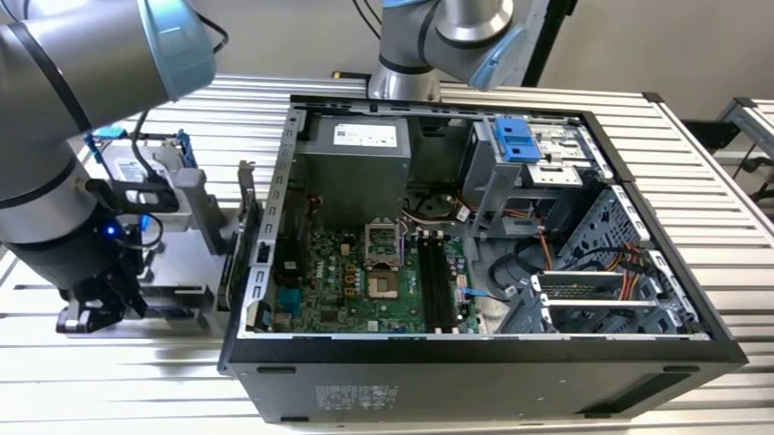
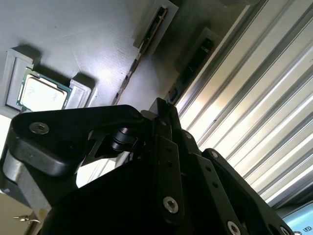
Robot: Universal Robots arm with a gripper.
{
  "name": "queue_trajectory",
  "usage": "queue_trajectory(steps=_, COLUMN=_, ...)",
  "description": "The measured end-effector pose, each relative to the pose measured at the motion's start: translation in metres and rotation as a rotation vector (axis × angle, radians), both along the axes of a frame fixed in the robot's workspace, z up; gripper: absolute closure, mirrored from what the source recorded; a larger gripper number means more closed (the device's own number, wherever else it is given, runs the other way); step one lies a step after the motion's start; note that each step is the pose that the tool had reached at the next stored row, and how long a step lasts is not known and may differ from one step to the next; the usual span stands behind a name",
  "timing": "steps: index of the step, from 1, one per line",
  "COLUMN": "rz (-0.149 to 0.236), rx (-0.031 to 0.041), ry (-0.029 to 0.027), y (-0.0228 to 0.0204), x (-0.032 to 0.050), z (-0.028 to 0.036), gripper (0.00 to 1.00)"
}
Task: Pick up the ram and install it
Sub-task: 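Pick up the ram and move it above insertion slot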
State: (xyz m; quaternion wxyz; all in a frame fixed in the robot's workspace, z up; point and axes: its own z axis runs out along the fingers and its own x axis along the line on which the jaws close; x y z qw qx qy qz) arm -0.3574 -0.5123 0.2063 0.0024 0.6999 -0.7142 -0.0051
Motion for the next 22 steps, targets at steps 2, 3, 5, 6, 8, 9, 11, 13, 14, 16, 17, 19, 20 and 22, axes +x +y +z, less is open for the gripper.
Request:
queue_trajectory(steps=2, rz=0.0, rx=0.0, ry=0.0, y=0.0, x=0.0, z=0.0009, gripper=1.0)
queue_trajectory(steps=3, rz=0.0, rx=-0.0001, ry=0.0001, y=0.0, x=0.0, z=0.0015, gripper=1.0)
queue_trajectory(steps=5, rz=0.0, rx=0.0, ry=0.0001, y=0.0, x=0.0, z=0.0029, gripper=1.0)
queue_trajectory(steps=6, rz=0.0, rx=0.0, ry=0.0, y=0.0, x=0.0, z=0.0036, gripper=1.0)
queue_trajectory(steps=8, rz=0.0, rx=0.0001, ry=0.0, y=0.0, x=0.0, z=0.0052, gripper=1.0)
queue_trajectory(steps=9, rz=0.0, rx=0.0, ry=0.0, y=0.0, x=0.0, z=0.0061, gripper=1.0)
queue_trajectory(steps=11, rz=0.0, rx=0.0001, ry=0.0, y=0.0, x=0.0, z=0.0078, gripper=1.0)
queue_trajectory(steps=13, rz=0.0, rx=0.0, ry=0.0, y=0.0, x=0.0, z=0.0096, gripper=1.0)
queue_trajectory(steps=14, rz=0.0, rx=0.0001, ry=0.0, y=0.0, x=0.0, z=0.0104, gripper=1.0)
queue_trajectory(steps=16, rz=0.0, rx=0.0, ry=0.0, y=0.0, x=0.0, z=0.0123, gripper=1.0)
queue_trajectory(steps=17, rz=0.0, rx=0.0001, ry=0.0, y=0.0, x=0.0, z=0.0131, gripper=1.0)
queue_trajectory(steps=19, rz=0.0, rx=0.0, ry=0.0, y=0.0, x=0.0, z=0.015, gripper=1.0)
queue_trajectory(steps=20, rz=0.0, rx=0.0001, ry=0.0, y=-0.0001, x=0.0001, z=0.0159, gripper=1.0)
queue_trajectory(steps=22, rz=0.0, rx=0.0001, ry=-0.0001, y=0.0, x=0.0001, z=0.0176, gripper=1.0)
